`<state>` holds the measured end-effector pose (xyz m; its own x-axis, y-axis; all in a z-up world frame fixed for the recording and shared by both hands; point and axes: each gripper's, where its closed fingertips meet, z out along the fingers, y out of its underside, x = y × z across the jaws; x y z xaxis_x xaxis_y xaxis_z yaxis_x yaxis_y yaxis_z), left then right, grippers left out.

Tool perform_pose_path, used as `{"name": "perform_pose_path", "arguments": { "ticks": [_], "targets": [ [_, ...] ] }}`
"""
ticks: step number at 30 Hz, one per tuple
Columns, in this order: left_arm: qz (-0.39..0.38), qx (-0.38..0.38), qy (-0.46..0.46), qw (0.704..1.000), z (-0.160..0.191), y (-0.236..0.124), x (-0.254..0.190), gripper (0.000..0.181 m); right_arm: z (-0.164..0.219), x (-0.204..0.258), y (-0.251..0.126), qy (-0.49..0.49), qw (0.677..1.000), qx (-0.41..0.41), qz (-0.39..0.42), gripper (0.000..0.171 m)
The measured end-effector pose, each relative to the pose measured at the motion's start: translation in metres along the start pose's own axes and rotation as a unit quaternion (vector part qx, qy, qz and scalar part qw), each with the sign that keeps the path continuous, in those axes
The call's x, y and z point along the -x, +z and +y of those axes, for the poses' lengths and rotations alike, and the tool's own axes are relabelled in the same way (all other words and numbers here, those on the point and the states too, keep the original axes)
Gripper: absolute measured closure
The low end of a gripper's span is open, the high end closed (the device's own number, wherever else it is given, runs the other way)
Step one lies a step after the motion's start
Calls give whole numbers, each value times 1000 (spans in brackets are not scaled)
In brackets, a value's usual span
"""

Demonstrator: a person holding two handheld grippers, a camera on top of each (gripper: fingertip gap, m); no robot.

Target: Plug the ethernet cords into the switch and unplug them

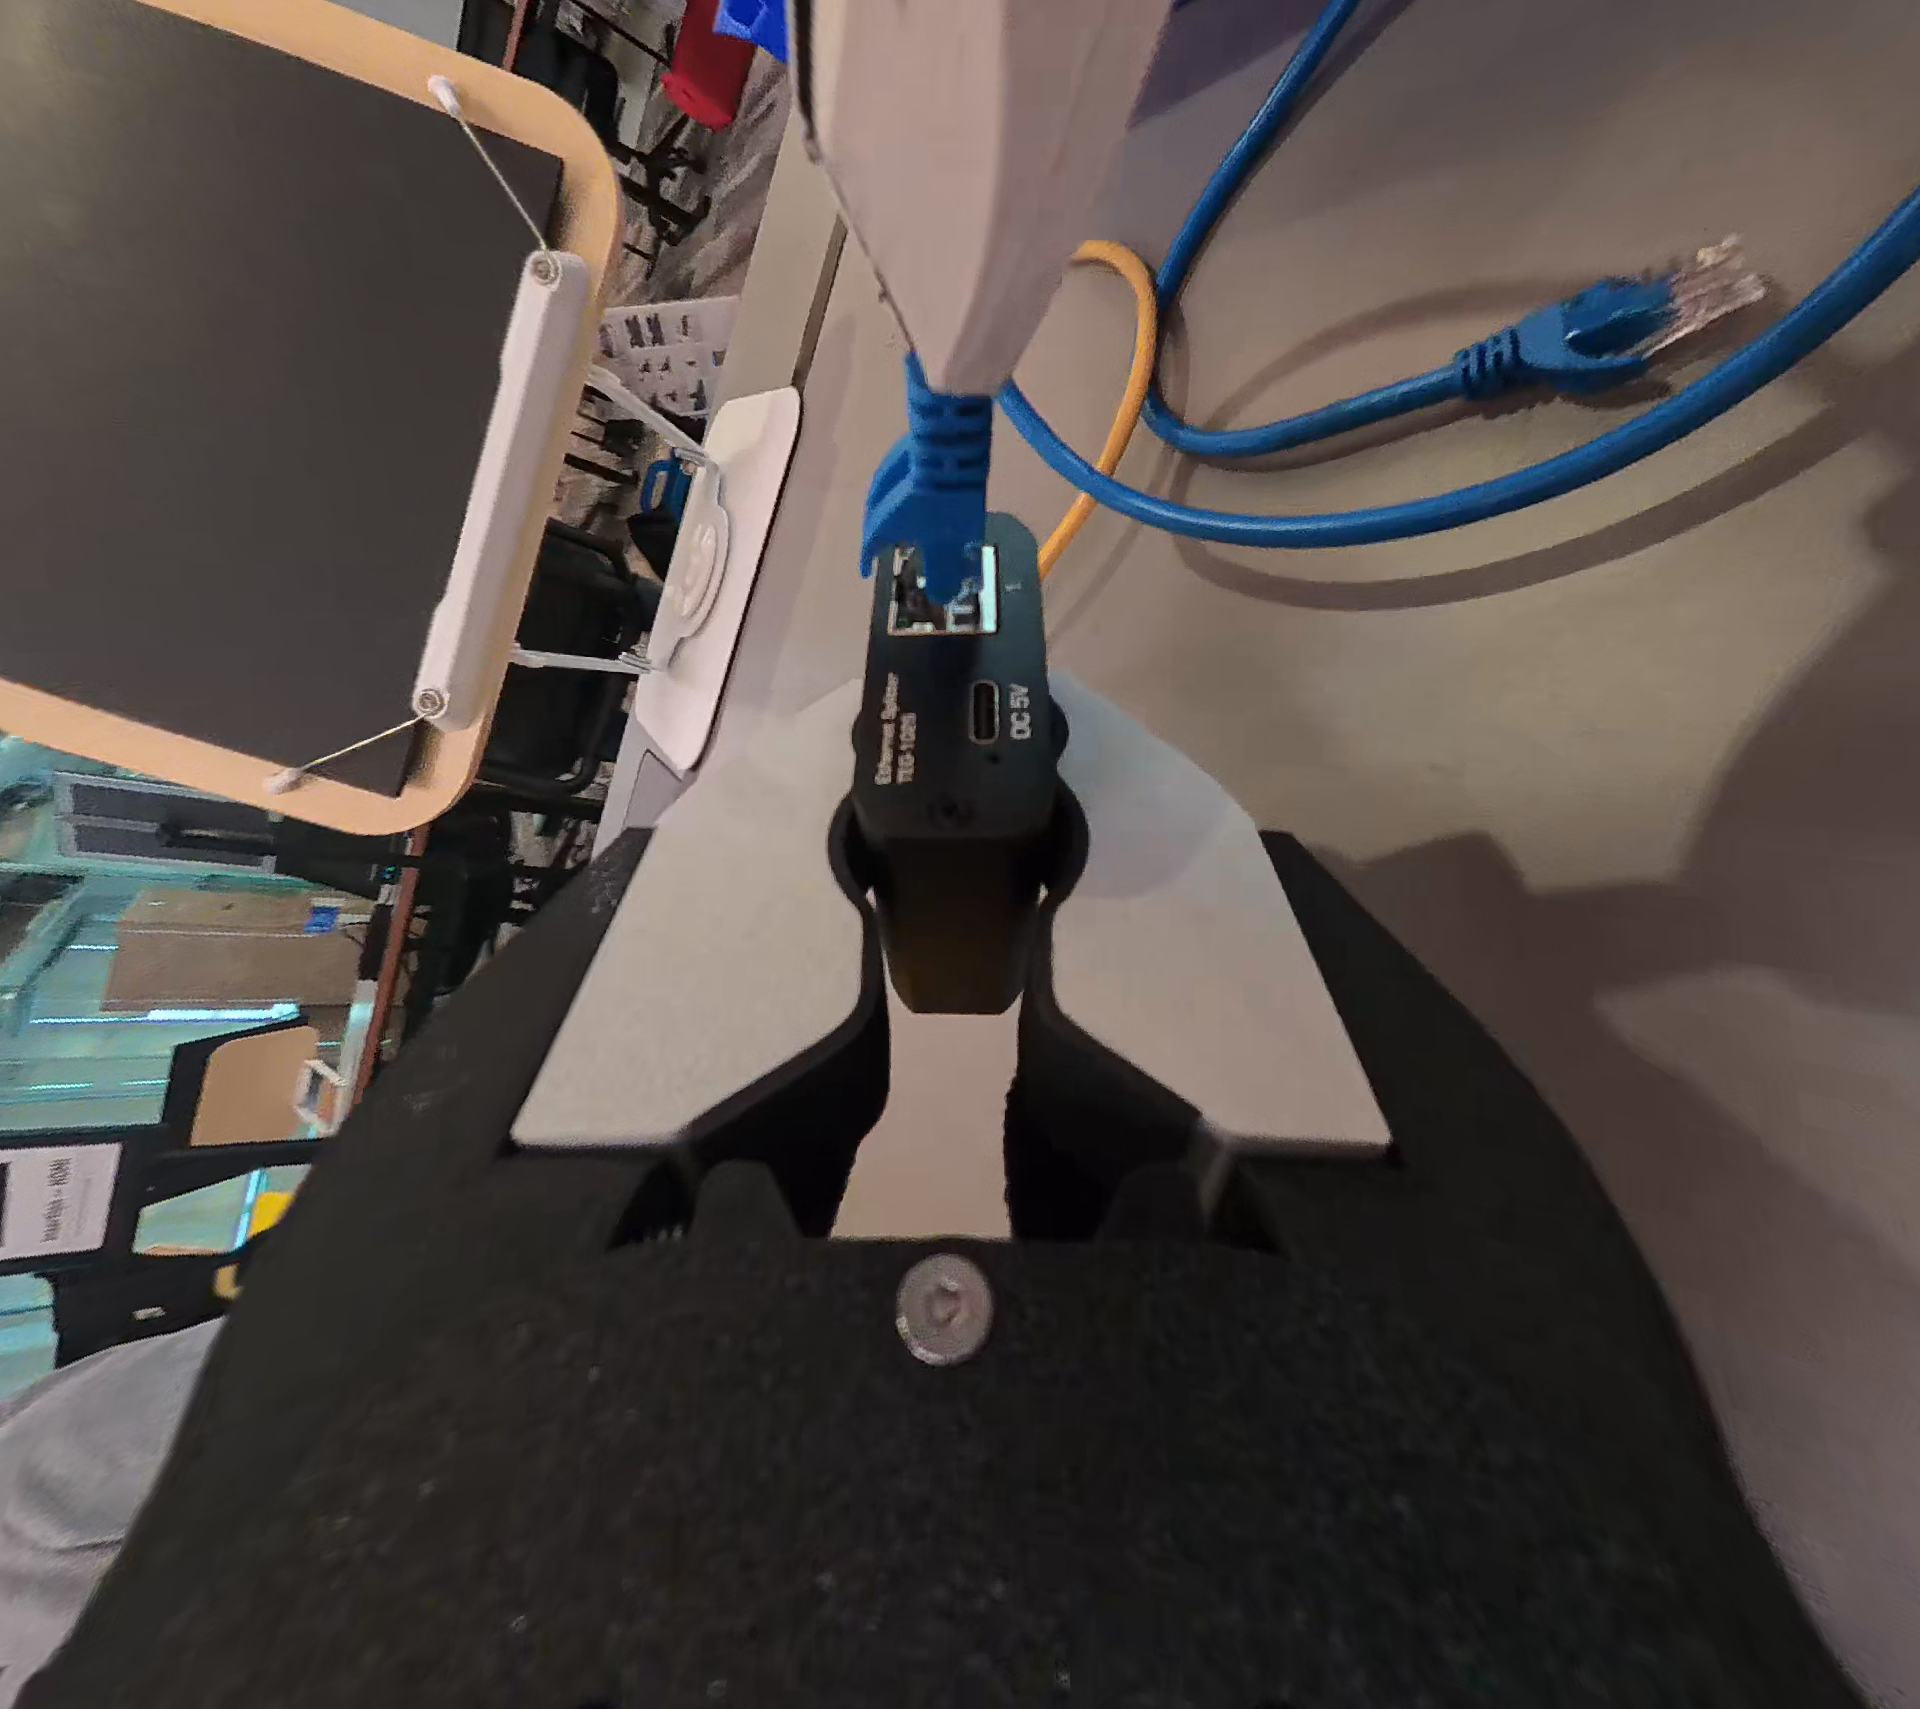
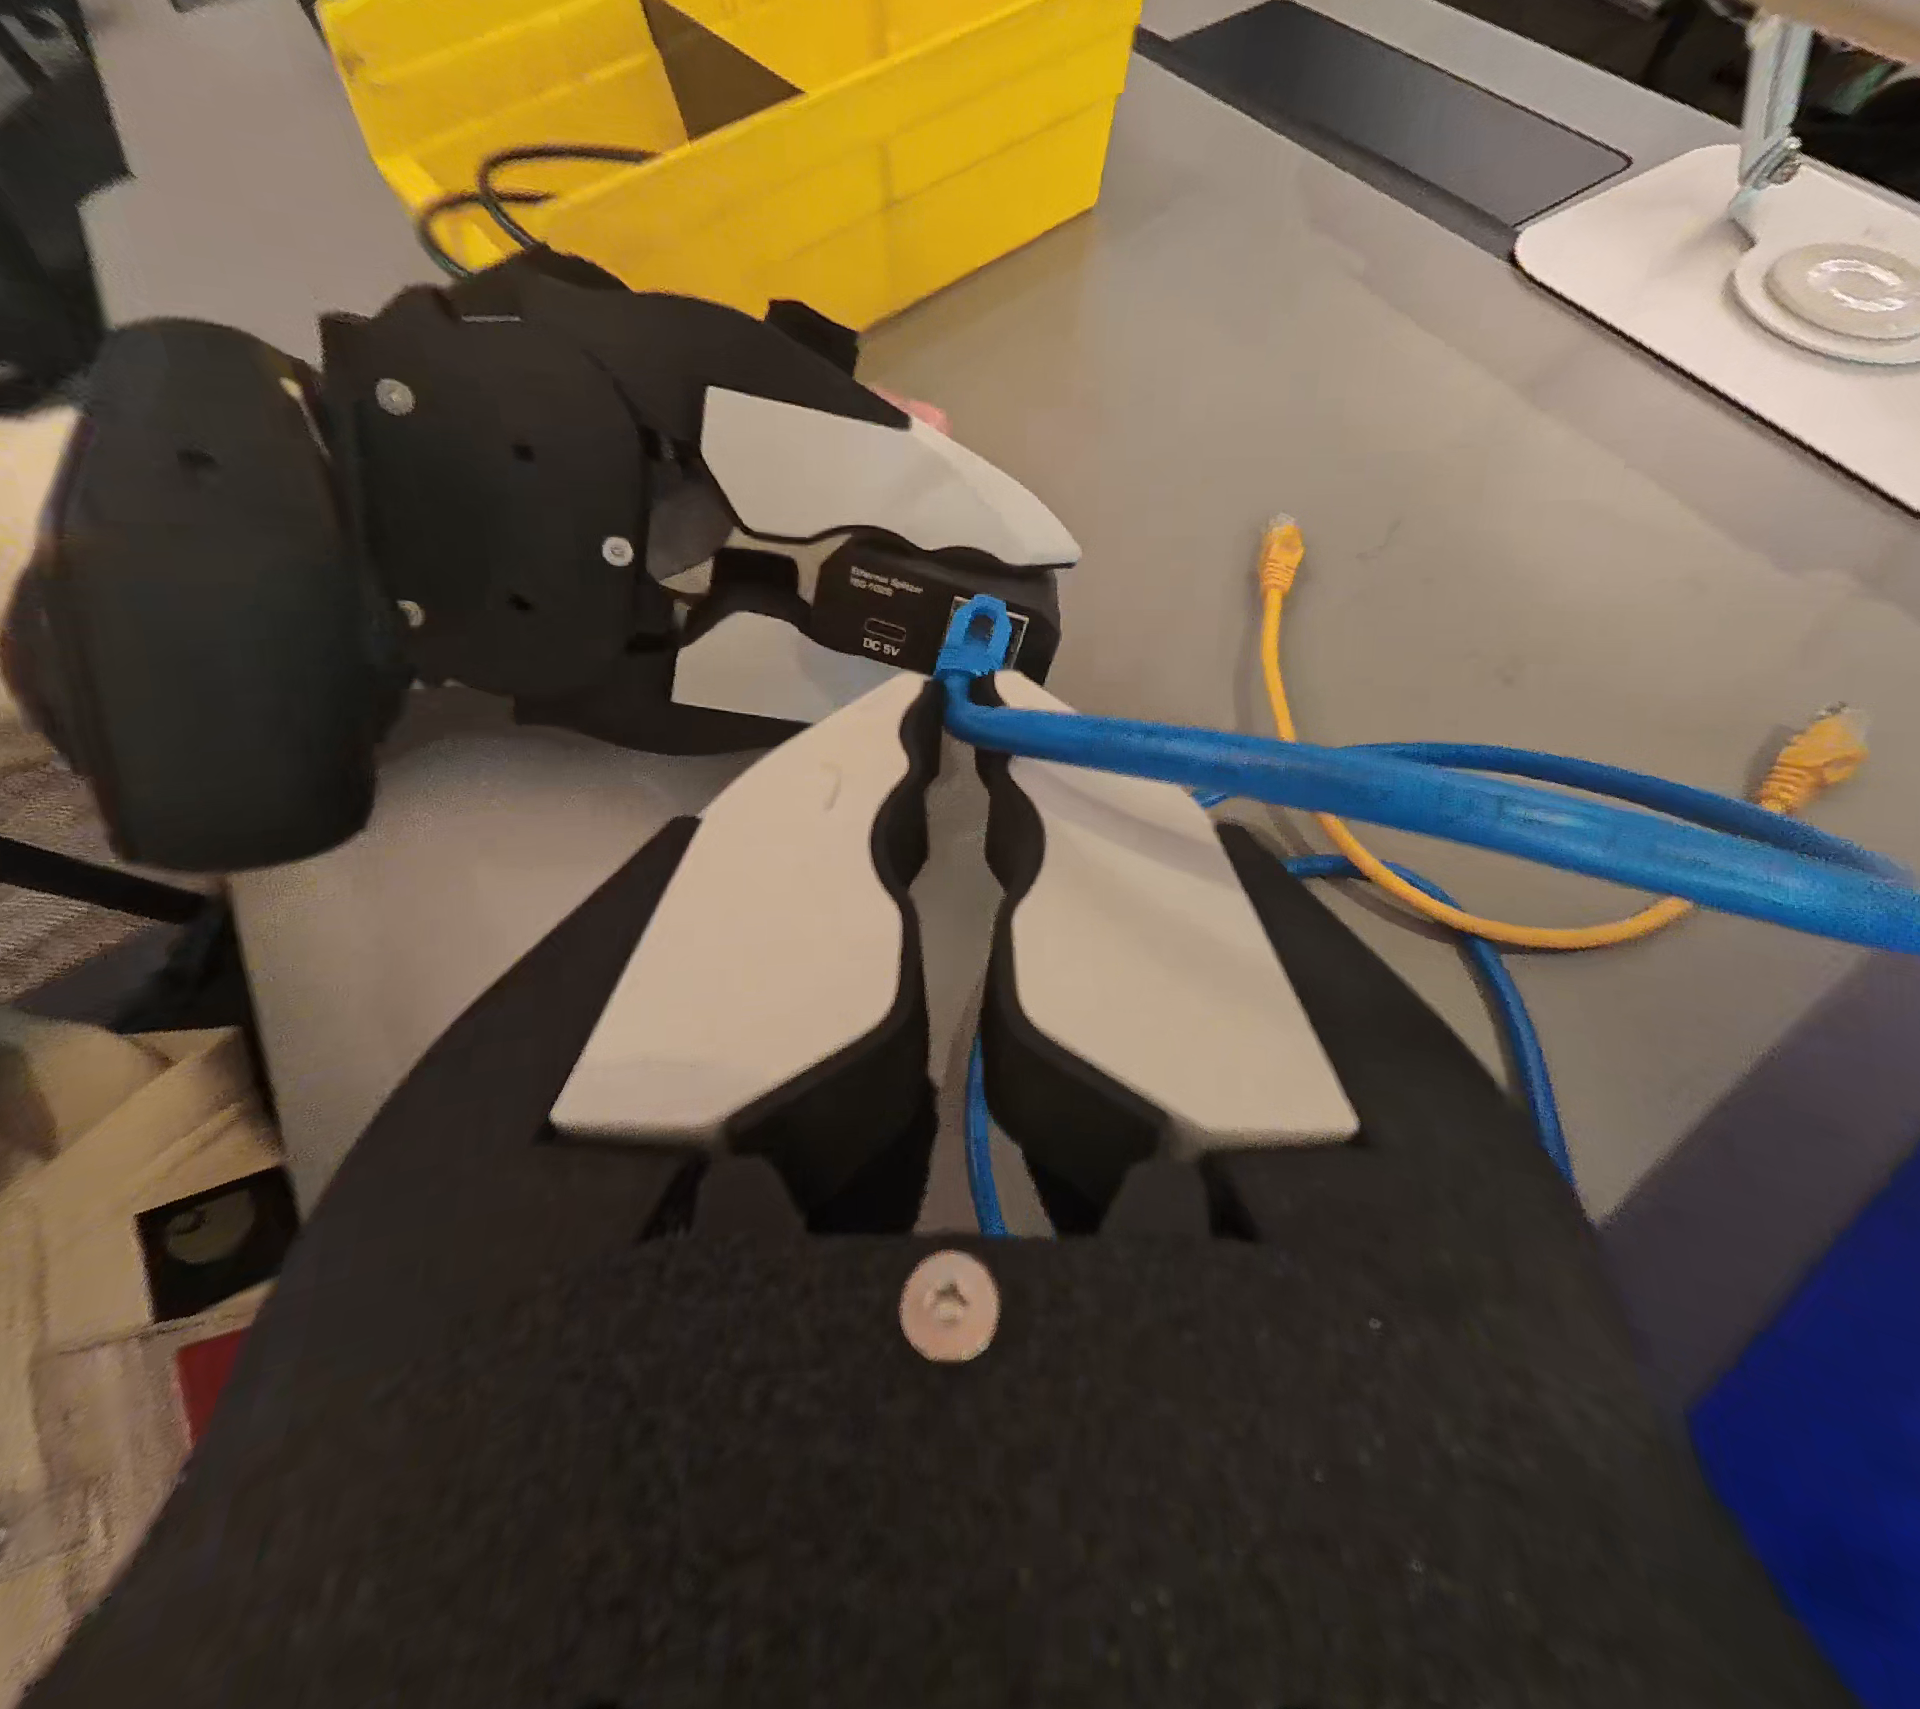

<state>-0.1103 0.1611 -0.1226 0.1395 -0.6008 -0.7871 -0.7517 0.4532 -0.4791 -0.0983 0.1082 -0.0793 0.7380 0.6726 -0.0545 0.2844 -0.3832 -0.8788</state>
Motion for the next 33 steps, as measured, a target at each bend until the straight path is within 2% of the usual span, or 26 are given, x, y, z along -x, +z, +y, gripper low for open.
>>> {"name": "perform_pose_path", "arguments": {
  "ticks": [8,15,17,19,21,25,29,33],
  "targets": [
    [18,-21,-39,999,-7,0,-2,157,-7,-1,-2,19,999,-41,-4,164],
    [31,-16,-54,998,-8,3,-5,157,-1,-14,0,74,996,-48,-21,164],
    [46,-18,-70,996,-7,6,-5,157,-4,-14,0,81,994,-62,-41,164],
    [30,-15,-53,998,-7,6,1,157,-4,-18,-1,120,987,-81,-76,163],
    [0,-1,-30,1000,-7,6,7,157,-3,-19,0,167,977,-85,-100,149],
    [-23,21,-10,999,-10,4,5,156,-1,-19,8,133,987,-72,-44,157],
    [-10,24,-40,999,-9,2,4,157,-3,-17,9,100,993,-61,-10,160],
    [-8,10,-20,1000,-11,-3,5,157,-4,-14,9,106,993,-57,-17,159]
  ]
}}
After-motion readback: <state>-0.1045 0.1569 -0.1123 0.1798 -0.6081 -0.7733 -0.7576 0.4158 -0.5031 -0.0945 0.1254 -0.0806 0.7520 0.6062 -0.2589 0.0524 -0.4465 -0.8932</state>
